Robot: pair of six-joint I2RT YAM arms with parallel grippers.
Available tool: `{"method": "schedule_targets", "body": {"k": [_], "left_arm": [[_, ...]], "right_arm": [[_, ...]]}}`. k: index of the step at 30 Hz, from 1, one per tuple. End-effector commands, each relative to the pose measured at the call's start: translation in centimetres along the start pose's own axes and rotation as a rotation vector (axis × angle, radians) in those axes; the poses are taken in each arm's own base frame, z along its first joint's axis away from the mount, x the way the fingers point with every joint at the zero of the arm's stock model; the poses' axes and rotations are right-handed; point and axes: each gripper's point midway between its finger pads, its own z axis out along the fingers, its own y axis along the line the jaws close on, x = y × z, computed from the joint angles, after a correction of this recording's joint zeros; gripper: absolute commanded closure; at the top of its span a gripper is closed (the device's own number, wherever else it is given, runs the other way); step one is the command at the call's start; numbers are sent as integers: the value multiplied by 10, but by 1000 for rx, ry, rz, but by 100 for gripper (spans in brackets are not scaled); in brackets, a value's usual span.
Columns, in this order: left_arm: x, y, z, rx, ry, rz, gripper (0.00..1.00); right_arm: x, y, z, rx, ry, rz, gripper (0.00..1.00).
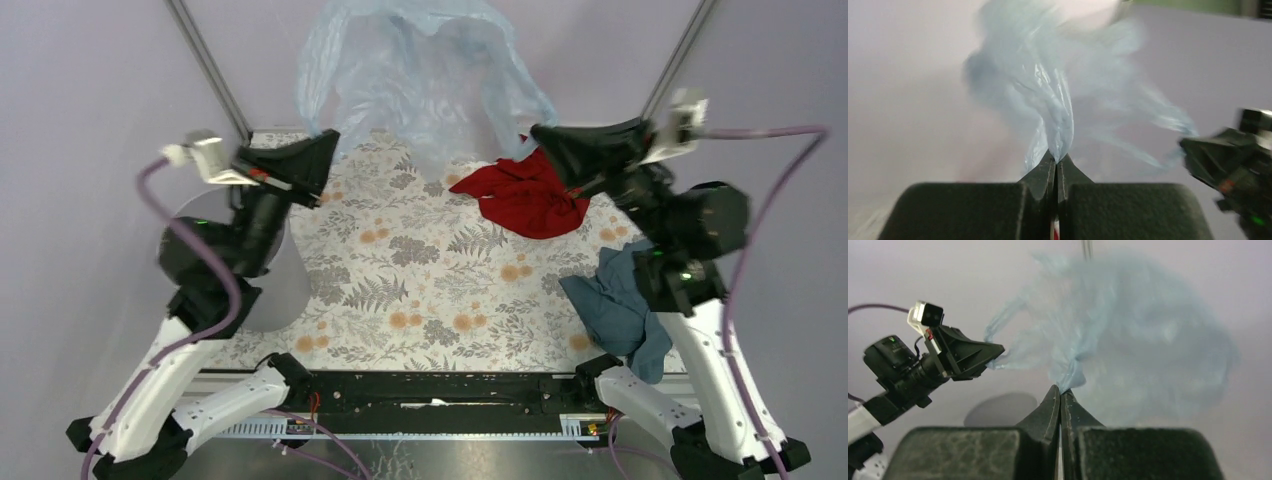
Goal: Put the trash bags into the trash bin
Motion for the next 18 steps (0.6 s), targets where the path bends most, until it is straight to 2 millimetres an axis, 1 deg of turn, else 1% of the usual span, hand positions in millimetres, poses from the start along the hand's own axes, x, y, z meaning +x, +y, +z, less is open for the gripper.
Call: {"method": "schedule_targets", "body": {"k": [1,2,3,4,5,6,7,8,9,10,11,12,13,14,15,16,17,18], "left_arm": [[213,156,-61,-599,481,80,100],[247,169,-86,-650,587,84,100],[275,176,-110,-675,676,69,100],[292,178,-128,-685,732,39,100],[302,178,-140,-682,751,14,100],[303,173,-144,-655,745,-8,100],[299,168,-141,-621,722,-20,100],[284,161,-127,-588,673,-21,100],[272,155,-114,-559,640,-11,100],[241,141,-81,-506,570,0,100],[219,130,-52,-465,534,23,100],[194,118,-26,-423,494,46,100],[164,101,3,-375,445,65,100],[132,84,27,-328,396,73,100],[101,65,46,-268,342,69,100],[71,43,59,-197,286,56,100],[45,22,65,-124,230,40,100],[23,3,65,-48,177,23,100]], "right_arm": [[218,-99,-29,232,416,246,100],[270,-106,-52,263,537,335,100],[306,-100,-69,245,613,422,100],[333,-93,-87,234,653,502,100],[346,-90,-100,247,655,552,100],[350,-90,-107,278,637,575,100],[344,-92,-107,302,615,558,100],[330,-98,-99,326,587,515,100],[309,-102,-84,329,569,472,100],[272,-104,-53,301,524,413,100],[246,-105,-32,282,504,369,100],[213,-103,-8,248,469,322,100],[181,-97,14,208,430,285,100],[148,-89,32,170,386,248,100],[117,-80,45,145,350,220,100],[88,-70,53,117,305,191,100],[59,-56,57,85,253,160,100],[37,-42,56,52,206,133,100]]}}
